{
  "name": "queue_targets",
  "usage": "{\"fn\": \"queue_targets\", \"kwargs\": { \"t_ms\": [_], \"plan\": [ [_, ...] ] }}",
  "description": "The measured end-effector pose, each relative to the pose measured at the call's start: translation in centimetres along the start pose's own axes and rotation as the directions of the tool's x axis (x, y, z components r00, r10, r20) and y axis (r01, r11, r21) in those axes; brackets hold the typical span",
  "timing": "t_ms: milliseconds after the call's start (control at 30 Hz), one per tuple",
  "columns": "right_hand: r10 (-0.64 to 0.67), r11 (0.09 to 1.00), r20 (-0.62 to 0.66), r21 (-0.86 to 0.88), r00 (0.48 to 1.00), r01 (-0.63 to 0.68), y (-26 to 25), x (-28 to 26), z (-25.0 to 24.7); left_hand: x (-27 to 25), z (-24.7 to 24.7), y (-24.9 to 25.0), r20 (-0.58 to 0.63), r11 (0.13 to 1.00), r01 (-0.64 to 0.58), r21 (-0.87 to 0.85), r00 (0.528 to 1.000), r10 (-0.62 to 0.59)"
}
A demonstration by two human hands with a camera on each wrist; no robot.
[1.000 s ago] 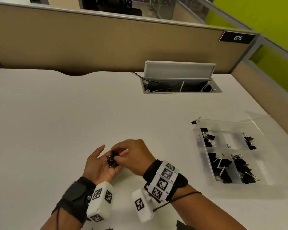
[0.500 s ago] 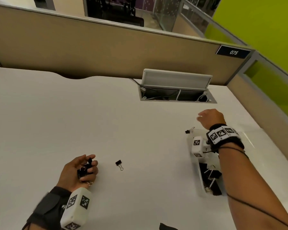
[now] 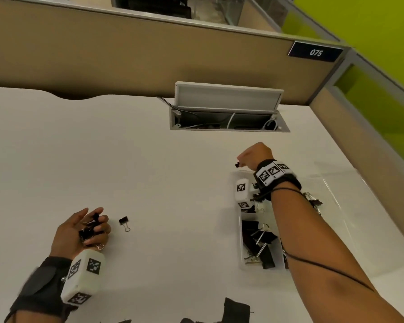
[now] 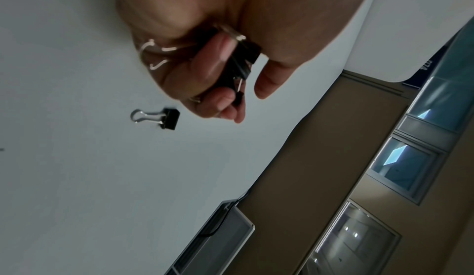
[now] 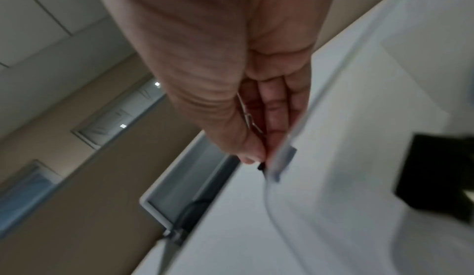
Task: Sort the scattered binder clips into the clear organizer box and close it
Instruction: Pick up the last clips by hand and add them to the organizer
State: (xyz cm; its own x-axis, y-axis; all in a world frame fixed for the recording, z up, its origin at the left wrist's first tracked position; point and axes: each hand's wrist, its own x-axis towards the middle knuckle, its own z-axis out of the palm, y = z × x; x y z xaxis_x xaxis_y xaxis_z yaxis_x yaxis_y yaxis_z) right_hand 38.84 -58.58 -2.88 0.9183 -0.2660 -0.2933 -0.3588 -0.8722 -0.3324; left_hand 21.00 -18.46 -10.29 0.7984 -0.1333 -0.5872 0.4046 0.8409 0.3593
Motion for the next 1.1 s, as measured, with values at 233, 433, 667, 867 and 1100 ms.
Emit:
{"fn": "queue_targets", "kwargs": {
  "t_ms": [233,433,667,867,1100],
  "plan": [
    [-0.188,0.713,-0.161,0.655,0.969,0.248,4.8,-8.2,-6.2,2.9,-2.6,0.5,0.026,0.999,-0.001,-0.052,1.000,0.003],
    [-0.109,0.649,-0.007,0.757,0.994,0.077,11.1,-13.0,-4.2,5.2,-4.5,0.3,0.035,0.999,0.015,-0.031,0.999,-0.014],
    [-0.093,0.633,-0.058,0.767,0.994,0.104,12.1,-14.3,-2.0,5.7,-7.4,0.2,-0.045,0.995,0.075,0.061,0.996,-0.072],
    [-0.066,0.603,-0.042,0.795,0.997,0.074,11.4,-14.6,-1.3,2.9,-2.7,-0.3,0.100,1.000,-0.024,0.001,0.995,0.024],
    [-0.031,0.628,-0.092,0.773,0.995,0.091,10.2,-13.9,-0.9,0.2,0.4,-0.6,0.065,0.997,-0.071,0.001,0.995,0.071]
  ]
}}
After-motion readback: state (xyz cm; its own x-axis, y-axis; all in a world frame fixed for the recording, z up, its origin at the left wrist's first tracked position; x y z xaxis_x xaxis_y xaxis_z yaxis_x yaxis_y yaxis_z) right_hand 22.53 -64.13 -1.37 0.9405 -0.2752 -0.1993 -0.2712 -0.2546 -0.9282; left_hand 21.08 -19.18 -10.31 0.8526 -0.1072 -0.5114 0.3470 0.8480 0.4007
